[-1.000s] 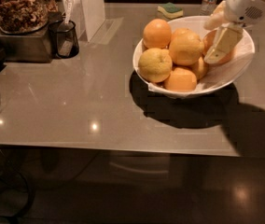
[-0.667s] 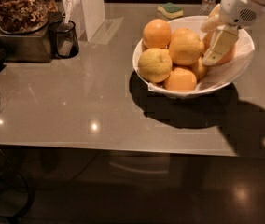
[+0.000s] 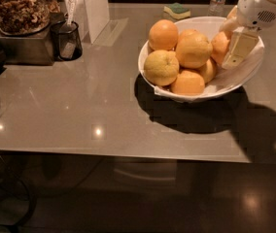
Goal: Pick orange from white bowl
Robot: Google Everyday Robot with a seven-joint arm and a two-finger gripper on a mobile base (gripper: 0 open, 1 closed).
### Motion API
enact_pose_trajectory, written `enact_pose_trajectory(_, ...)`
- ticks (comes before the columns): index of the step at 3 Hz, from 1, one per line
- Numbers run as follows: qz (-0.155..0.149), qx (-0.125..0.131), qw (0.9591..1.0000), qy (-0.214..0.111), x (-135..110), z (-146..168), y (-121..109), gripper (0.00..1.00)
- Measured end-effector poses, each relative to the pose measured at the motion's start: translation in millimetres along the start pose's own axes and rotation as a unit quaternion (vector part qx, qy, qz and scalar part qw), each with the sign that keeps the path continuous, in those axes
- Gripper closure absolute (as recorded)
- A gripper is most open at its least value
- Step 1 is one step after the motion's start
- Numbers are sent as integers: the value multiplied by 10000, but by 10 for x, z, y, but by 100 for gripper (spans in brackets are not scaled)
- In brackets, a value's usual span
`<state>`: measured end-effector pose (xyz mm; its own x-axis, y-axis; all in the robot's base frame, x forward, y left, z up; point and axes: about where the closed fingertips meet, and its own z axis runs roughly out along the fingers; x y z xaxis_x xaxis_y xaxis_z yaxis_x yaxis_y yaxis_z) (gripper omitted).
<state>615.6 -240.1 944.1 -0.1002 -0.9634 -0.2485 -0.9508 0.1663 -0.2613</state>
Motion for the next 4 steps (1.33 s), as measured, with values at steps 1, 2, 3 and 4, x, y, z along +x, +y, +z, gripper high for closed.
enact_pose_trajectory(1, 5, 38, 9999, 140, 114, -16, -38, 27)
enact_pose_trajectory(2, 73, -58, 9999, 60, 162, 46, -4, 27)
enact_pose_trajectory(3, 205, -271, 9991, -243, 105, 208, 88, 29)
enact_pose_trajectory(4, 257, -387, 9983, -345, 75, 255, 130, 35)
